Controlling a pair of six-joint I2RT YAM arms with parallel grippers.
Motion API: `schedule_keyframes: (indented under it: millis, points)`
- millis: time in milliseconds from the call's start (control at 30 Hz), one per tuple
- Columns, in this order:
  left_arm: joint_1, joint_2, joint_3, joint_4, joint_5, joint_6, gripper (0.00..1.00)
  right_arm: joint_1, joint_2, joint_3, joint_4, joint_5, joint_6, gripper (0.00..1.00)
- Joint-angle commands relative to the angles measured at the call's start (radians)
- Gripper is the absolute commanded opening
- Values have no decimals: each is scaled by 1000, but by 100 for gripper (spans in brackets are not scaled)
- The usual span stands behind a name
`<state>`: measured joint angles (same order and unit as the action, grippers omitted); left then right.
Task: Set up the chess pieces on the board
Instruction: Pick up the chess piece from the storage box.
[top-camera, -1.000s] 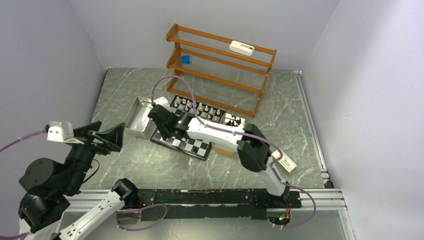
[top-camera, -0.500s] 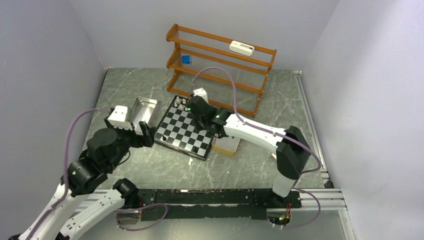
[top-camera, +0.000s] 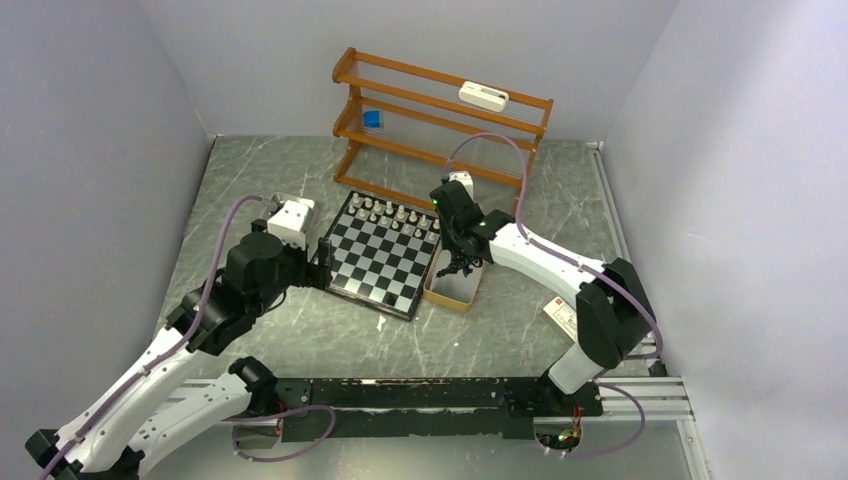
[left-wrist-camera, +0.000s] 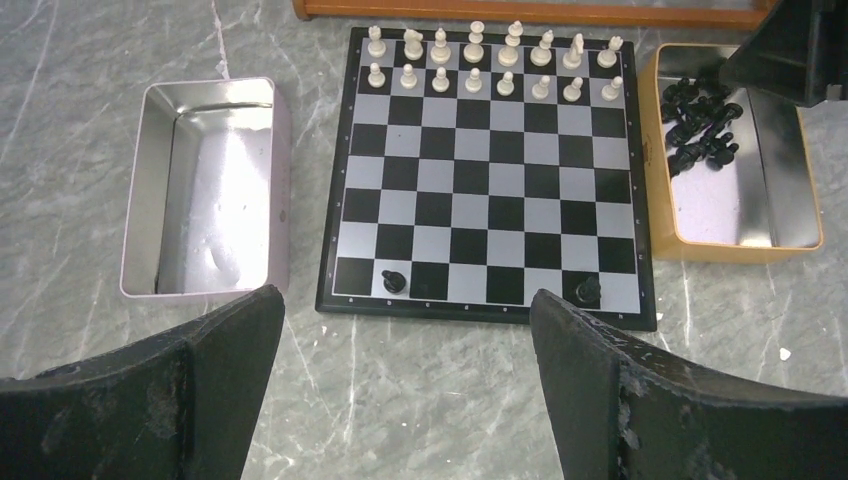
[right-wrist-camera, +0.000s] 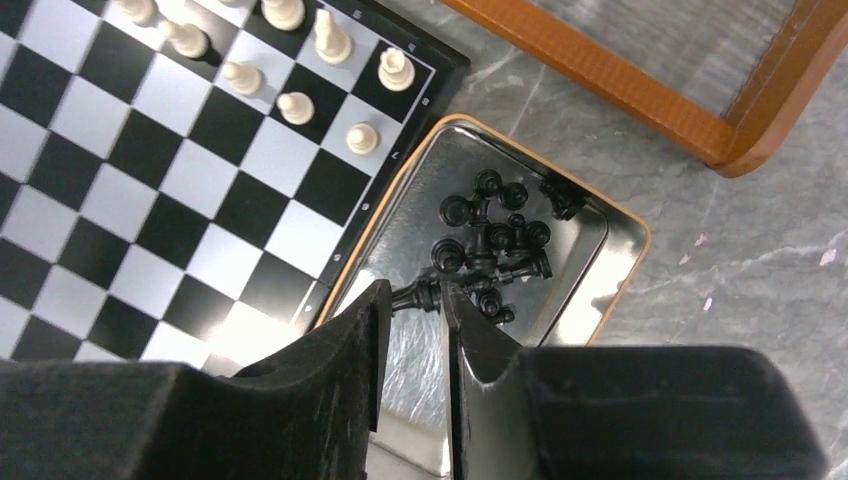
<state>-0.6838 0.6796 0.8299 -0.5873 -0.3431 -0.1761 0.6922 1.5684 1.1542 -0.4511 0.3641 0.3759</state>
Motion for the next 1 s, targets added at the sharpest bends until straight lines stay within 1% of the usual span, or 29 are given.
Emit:
schedule_keyframes:
  millis: [0,133,400,533,967]
  points:
    - [-3,15,2,65,6,45,97,-32,56,-25,54,-19,-20,29]
    - [-3,1,-20,67,-14,32,97,-52,99,-28,64,-21,-25,33]
    - [-2,-72,-44,84,-50,33,98,-68,135,-49,83,-33,-16,27]
    - [-3,-80,-41,72,-68,30,98,-70,144,-66,93,-45,-12,30]
    - [-2,-65,-41,72,-61,31,98,-79,190,-71,115,-66,-12,29]
